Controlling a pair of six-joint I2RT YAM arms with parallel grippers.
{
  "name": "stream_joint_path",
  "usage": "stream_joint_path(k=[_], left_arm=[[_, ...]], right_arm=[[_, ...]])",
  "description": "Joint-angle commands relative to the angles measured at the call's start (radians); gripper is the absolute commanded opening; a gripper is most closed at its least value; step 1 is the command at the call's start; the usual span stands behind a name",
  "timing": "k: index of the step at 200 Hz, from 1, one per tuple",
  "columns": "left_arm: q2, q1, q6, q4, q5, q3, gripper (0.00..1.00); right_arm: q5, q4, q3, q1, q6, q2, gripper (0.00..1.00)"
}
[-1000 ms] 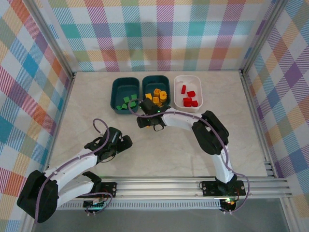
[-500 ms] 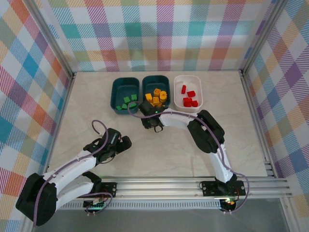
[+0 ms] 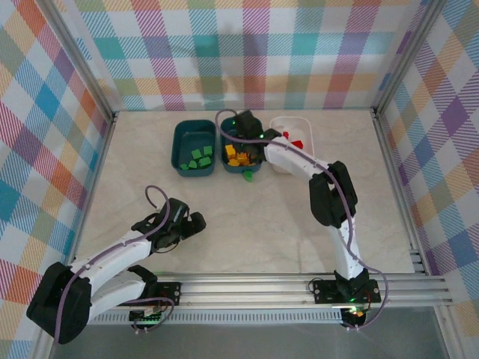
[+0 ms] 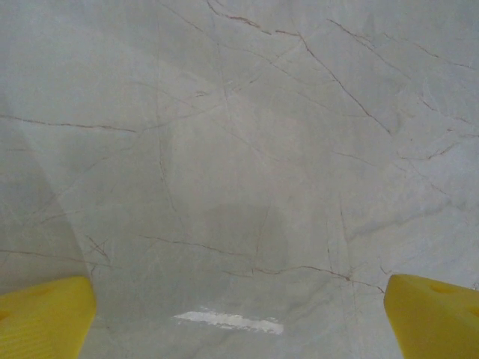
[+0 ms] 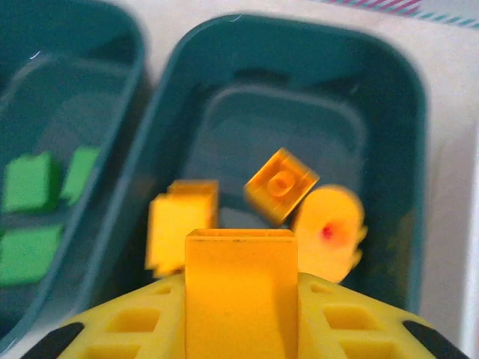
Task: Sort the legos into containers by color
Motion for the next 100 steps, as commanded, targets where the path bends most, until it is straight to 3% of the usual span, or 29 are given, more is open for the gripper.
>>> stream_joint_path(k=[1,21,47,100], left_arm=[[0.032,0.006,0.011,0.0,0.051,0.029,1.0],[0.043,0.006,0.014,0.001,0.058,0.041,1.0],[0.05,0.006,0.018,0.006,0.058,0.053,1.0],[0.043,0.006,0.017,0.0,0.023,0.059,1.0]], right_arm=[[-0.021,-0.1,0.087,-0.027,-0.034,0.074,0.35],[-0.045,-0.14,0.164,-0.05,-0.029,0.099,0.57],[-0.052,-0.116,0.116,-0.049,-0.023,0.027,0.62],[-0.086,0.147,-0.458,0.025,0.202,-0.284,0.66]])
